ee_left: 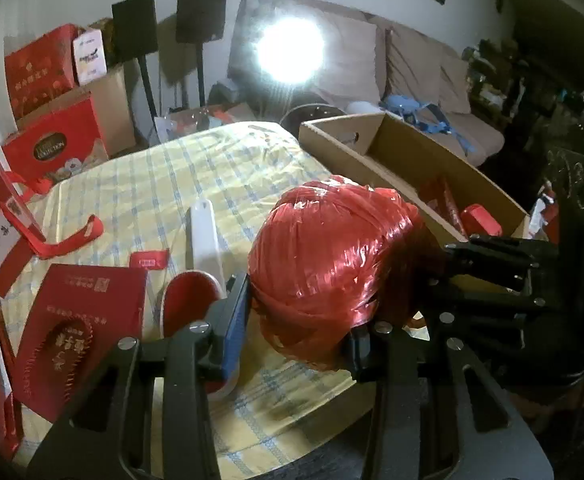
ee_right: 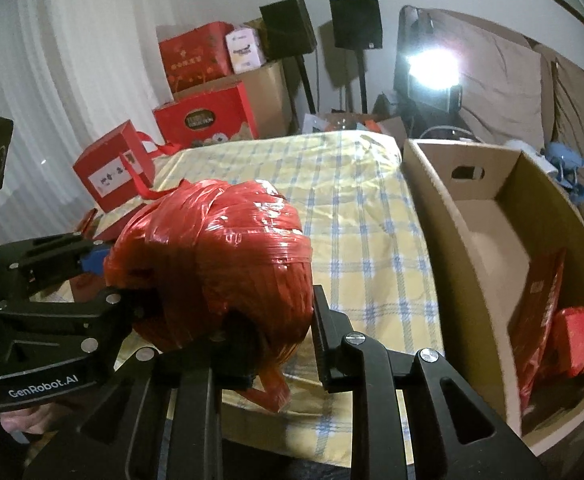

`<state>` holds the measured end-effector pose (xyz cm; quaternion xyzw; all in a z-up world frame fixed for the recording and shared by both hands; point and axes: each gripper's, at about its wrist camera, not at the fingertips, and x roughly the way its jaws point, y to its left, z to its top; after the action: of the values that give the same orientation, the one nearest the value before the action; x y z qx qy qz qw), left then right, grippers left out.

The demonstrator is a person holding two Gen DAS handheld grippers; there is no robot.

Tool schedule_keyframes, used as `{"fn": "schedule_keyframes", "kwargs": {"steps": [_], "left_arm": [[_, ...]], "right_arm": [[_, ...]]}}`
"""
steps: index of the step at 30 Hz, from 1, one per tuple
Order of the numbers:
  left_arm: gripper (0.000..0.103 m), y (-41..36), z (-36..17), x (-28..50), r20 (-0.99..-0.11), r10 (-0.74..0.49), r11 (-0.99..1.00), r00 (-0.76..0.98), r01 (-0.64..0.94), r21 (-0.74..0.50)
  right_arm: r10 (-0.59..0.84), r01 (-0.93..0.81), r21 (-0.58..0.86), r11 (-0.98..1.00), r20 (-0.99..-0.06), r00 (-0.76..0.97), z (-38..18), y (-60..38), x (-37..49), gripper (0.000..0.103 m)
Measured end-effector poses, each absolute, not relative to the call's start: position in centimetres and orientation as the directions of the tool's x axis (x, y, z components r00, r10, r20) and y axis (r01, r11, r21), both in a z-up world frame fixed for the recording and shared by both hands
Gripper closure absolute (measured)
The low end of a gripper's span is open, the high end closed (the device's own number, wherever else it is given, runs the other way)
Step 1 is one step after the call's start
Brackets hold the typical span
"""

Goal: Organize objects
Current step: 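Grasp the shiny red ribbon bundle with both tools from either side, then lift the red ribbon bundle with both tools toward the cardboard box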

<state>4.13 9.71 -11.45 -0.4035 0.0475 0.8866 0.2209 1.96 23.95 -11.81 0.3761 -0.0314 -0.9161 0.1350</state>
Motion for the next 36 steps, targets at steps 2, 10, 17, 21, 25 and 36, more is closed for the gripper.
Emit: {"fn": "schedule_keyframes", "kwargs": {"steps": [2, 10, 17, 21, 25, 36], "left_arm": [[0.066, 9.9, -11.3, 4.1, -0.738, 0.338, -0.905, -0.584, -0.418, -0.084], [0.068, 10.9, -11.2, 4.0, -0.747, 0.275, -0.927, -0.606, -0.374, -0.038], [0.069, 12.4, -11.2, 4.4, -0.764, 0.205, -0.941, -0.612, -0.338, 0.018], [0.069, 13.0, -11.1, 4.3, -0.773, 0.207, -0.944, -0.599, -0.329, 0.003], [0.069, 15.0, -9.6, 5.1, -0.769, 0.185, -0.933, -0.612, -0.356, 0.059], [0.07, 16.9, -5.7, 6.9, -0.72, 0.181, -0.945, -0.67, -0.322, 0.062]], "right_arm": [[-0.274, 0.229, 0.157, -0.961, -0.67, -0.69, -11.5, 24.0, 2.0, 0.082], [-0.298, 0.241, 0.178, -0.954, -0.658, -0.691, -11.9, 24.6, 1.8, 0.082], [-0.334, 0.267, 0.204, -0.942, -0.65, -0.682, -12.1, 25.6, 1.8, 0.082], [-0.34, 0.277, 0.201, -0.94, -0.648, -0.682, -11.5, 26.5, 1.9, 0.082], [-0.348, 0.272, 0.218, -0.937, -0.624, -0.7, -10.1, 28.0, 2.8, 0.082], [-0.369, 0.287, 0.232, -0.929, -0.547, -0.752, -6.5, 30.3, 4.8, 0.082]]}}
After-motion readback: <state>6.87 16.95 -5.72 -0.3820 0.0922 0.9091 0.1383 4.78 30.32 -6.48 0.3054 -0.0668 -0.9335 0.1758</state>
